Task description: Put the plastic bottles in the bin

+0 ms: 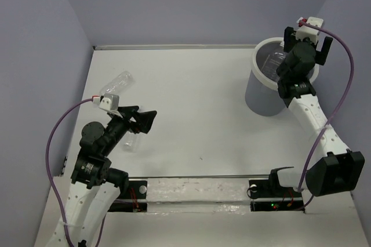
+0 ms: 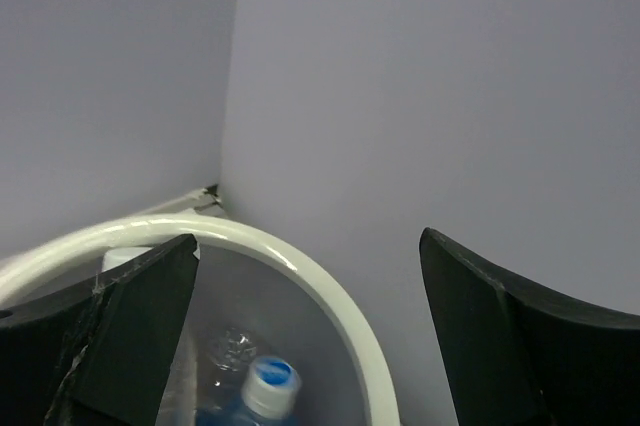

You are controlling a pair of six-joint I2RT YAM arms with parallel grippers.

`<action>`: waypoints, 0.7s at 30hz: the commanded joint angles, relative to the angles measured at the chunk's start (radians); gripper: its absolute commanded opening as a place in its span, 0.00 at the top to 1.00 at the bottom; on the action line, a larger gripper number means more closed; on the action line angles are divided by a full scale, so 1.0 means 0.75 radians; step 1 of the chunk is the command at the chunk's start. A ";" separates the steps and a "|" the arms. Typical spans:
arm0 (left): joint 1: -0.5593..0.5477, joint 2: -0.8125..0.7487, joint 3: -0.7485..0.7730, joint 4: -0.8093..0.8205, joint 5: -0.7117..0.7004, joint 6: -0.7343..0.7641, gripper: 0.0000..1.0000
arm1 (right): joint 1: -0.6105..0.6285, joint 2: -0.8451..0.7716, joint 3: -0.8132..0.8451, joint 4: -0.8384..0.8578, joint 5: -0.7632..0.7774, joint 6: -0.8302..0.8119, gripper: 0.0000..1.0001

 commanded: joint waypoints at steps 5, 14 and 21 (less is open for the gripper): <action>0.040 0.048 0.033 0.026 -0.011 -0.006 0.01 | 0.313 -0.087 0.245 -0.494 -0.243 0.342 0.02; 0.105 0.069 0.088 -0.070 -0.248 0.004 0.01 | 0.856 -0.059 -0.193 -0.386 -0.713 1.281 0.02; 0.155 0.071 0.146 -0.207 -0.639 -0.072 0.01 | 1.185 0.414 -0.083 -0.105 -0.886 1.598 0.00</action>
